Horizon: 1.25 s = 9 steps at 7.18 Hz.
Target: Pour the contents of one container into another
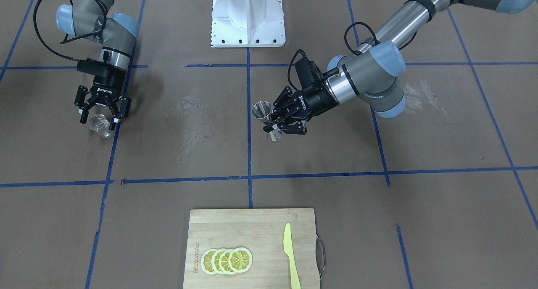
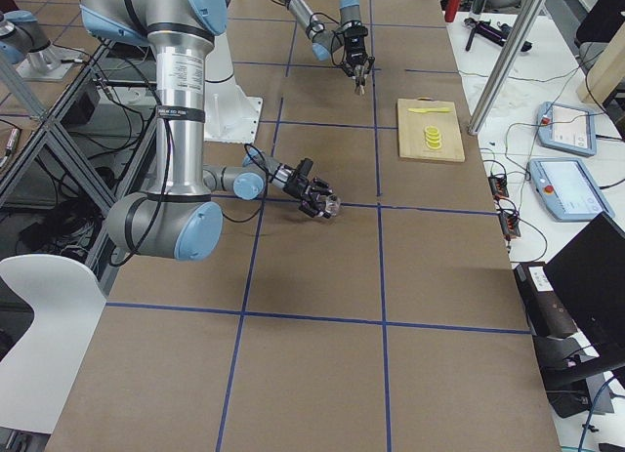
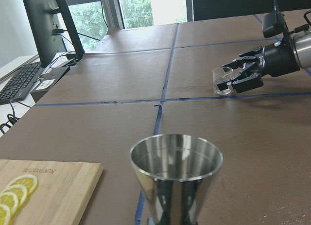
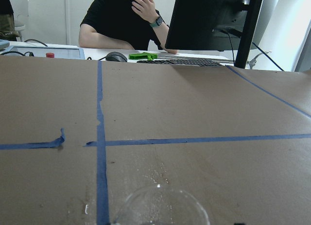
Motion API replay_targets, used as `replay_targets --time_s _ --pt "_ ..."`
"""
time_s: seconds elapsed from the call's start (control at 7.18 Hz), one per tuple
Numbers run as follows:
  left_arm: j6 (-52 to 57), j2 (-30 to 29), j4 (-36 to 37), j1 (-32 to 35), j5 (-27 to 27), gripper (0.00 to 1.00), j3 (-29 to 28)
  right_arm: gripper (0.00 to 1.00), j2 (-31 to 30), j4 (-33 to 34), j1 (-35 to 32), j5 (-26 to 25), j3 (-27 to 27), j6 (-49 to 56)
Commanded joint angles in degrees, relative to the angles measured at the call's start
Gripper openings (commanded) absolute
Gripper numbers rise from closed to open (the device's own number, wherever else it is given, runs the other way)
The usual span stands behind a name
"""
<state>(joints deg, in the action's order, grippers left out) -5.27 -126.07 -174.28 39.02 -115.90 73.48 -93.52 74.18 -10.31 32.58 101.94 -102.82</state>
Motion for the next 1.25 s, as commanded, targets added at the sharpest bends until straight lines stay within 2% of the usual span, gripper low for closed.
replay_targets --time_s 0.0,0.28,0.42,0.56,0.7,0.84,1.11 --pt "0.0 0.0 -0.1 0.0 0.0 0.0 0.0 0.84 0.0 0.0 0.0 0.0 -0.8 0.4" --pt "0.0 0.0 -0.3 0.0 0.0 0.0 0.0 0.84 0.0 0.0 0.1 0.0 -0.9 0.4" --pt "-0.1 0.1 -0.4 0.0 0.0 0.0 0.1 0.78 0.0 0.0 0.1 0.0 -0.9 0.4" --pt "-0.1 0.3 -0.4 0.0 0.0 0.0 0.3 0.45 0.0 0.0 0.1 0.0 -1.0 0.4" --pt "-0.1 0.4 -0.4 0.0 0.0 0.0 0.6 0.17 0.0 0.0 0.1 0.1 -1.0 0.7" --pt "-0.1 0.5 -0.4 0.2 0.0 0.0 1.0 0.0 0.0 -0.1 0.0 0.0 -1.0 1.2" --pt "-0.1 0.4 -0.4 0.3 0.0 0.0 1.1 0.0 0.8 -0.2 -0.1 -0.1 -0.5 2.6"
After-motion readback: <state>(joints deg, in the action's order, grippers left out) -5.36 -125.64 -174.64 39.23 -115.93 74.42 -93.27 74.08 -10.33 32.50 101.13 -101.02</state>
